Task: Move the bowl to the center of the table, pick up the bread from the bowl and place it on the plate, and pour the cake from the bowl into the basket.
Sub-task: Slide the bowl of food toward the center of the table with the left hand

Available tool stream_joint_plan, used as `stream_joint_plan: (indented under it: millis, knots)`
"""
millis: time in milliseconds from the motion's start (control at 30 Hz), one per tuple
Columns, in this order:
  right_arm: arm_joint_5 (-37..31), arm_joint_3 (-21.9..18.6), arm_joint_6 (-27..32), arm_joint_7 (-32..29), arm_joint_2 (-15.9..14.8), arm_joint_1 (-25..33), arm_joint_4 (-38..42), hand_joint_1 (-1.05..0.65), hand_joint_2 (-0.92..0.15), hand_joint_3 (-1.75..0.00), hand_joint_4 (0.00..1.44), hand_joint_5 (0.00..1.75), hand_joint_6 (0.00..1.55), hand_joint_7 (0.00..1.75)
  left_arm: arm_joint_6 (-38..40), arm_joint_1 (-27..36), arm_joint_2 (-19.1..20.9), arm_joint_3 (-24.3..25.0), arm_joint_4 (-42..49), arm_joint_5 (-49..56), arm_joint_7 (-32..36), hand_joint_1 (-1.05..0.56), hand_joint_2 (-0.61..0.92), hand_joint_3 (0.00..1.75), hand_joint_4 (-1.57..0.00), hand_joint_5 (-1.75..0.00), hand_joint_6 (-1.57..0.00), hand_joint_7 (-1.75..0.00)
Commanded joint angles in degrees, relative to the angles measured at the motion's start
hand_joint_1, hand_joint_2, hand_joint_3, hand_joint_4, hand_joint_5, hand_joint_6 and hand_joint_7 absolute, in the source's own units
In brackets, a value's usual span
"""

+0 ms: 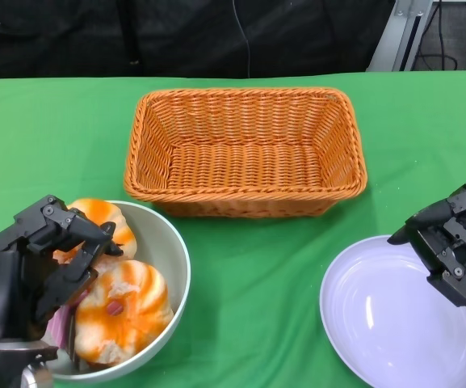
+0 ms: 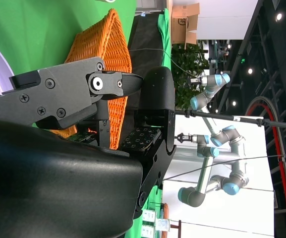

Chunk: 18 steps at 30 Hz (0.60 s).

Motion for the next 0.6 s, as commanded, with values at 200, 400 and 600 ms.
stream_joint_plan:
  millis: [200, 400, 600]
  knots:
    - [-0.08, -0.31, -0.14, -0.26, -0.42, -0.34, -0.17, -0.17, -0.92, -0.30, 0.73, 1.44, 0.75, 1.10, -0.63, -0.35, 0.70, 0.38, 0.08, 0.44, 0.21, -0.11, 0.92, 0.28, -0.84, -1.42, -0.92, -1.12]
    - [0.11, -0.27, -0.26, -0.09, -0.39, -0.49, 0.05, -0.17, -0.92, -0.31, 0.73, 1.44, 0.74, 1.10, -0.87, -0.50, 0.74, 0.51, 0.44, 0.94, 0.53, -0.09, 0.92, 0.29, -0.84, -1.41, -0.92, -1.12]
    - [0.27, -0.30, -0.27, 0.13, -0.43, -0.56, 0.15, -0.17, -0.92, -0.30, 0.73, 1.44, 0.74, 1.09, -1.03, -0.58, 0.72, 0.60, 0.57, 1.06, 0.49, -0.09, 0.92, 0.30, -0.84, -1.42, -0.92, -1.12]
